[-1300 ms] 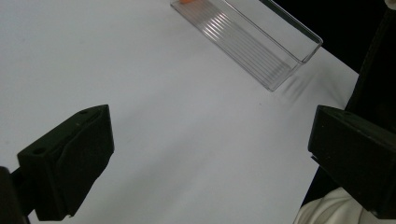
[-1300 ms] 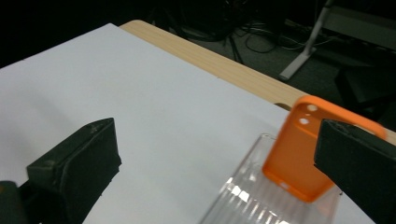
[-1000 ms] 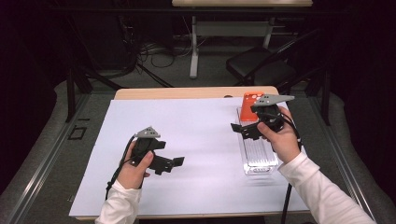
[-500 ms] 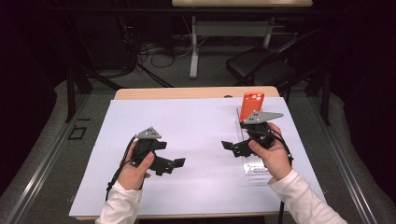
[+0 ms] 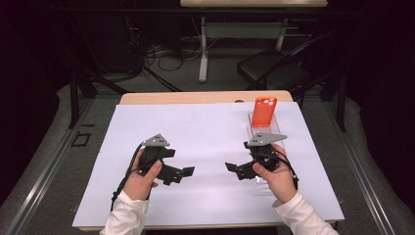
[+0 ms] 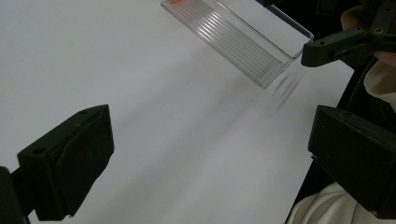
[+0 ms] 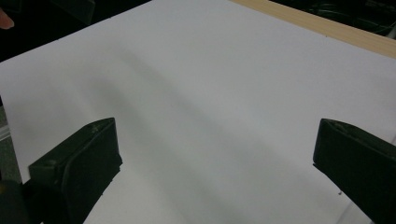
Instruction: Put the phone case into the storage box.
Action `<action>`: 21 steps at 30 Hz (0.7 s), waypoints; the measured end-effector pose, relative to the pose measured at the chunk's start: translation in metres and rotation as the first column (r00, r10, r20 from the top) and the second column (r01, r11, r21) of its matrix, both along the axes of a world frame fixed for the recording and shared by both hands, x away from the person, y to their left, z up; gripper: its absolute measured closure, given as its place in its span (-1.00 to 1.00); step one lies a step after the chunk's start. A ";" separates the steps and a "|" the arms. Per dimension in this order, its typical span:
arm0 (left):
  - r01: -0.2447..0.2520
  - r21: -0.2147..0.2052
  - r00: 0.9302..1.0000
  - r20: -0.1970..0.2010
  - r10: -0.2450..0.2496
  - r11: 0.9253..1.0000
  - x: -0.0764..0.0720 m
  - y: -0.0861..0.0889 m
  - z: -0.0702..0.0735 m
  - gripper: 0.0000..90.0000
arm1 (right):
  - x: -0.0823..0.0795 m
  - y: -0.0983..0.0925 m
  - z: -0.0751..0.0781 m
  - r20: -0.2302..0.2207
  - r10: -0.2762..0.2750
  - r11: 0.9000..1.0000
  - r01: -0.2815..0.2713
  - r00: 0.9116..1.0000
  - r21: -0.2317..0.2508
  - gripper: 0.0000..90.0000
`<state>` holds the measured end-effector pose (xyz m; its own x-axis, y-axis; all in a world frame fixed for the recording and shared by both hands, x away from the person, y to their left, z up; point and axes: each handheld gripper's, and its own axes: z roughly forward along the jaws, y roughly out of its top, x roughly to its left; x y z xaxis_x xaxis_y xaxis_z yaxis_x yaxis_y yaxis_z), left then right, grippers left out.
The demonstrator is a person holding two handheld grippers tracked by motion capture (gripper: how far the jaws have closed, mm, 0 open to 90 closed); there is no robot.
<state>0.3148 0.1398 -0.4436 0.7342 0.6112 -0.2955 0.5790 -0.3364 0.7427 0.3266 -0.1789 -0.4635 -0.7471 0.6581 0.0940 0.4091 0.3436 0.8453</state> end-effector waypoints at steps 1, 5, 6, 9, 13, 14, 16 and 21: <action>0.002 -0.001 1.000 -0.001 -0.002 1.000 0.000 0.000 0.000 -0.99 | -0.001 0.000 -0.001 -0.001 -0.002 1.000 0.002 1.000 0.010 -1.00; 0.009 -0.003 1.000 0.000 -0.009 1.000 0.000 -0.001 0.000 -0.99 | -0.005 -0.001 -0.007 0.001 0.010 1.000 -0.010 1.000 0.018 -1.00; 0.012 -0.002 1.000 0.002 -0.012 1.000 0.000 -0.001 0.000 -0.99 | -0.006 -0.001 -0.008 0.003 0.012 1.000 -0.012 1.000 0.028 -1.00; 0.011 0.003 1.000 0.003 -0.011 1.000 -0.001 -0.001 0.000 -0.99 | -0.008 -0.003 -0.010 -0.005 0.016 0.999 -0.016 1.000 0.031 -1.00; 0.010 0.003 1.000 0.002 -0.010 1.000 -0.001 -0.002 -0.001 -0.99 | -0.010 -0.002 -0.013 0.005 0.034 0.999 -0.035 0.999 0.040 -1.00; 0.013 0.006 1.000 -0.001 -0.013 1.000 -0.001 -0.002 -0.001 -0.99 | -0.010 -0.002 -0.014 0.006 0.039 0.999 -0.040 0.999 0.037 -1.00; 0.015 0.004 1.000 -0.001 -0.015 1.000 -0.001 -0.002 -0.002 -0.99 | -0.011 -0.001 -0.015 0.006 0.043 0.998 -0.044 0.999 0.037 -1.00; 0.018 0.007 1.000 0.000 -0.018 1.000 -0.001 -0.001 -0.002 -0.99 | -0.014 0.002 -0.020 0.007 0.055 0.998 -0.055 0.998 0.037 -1.00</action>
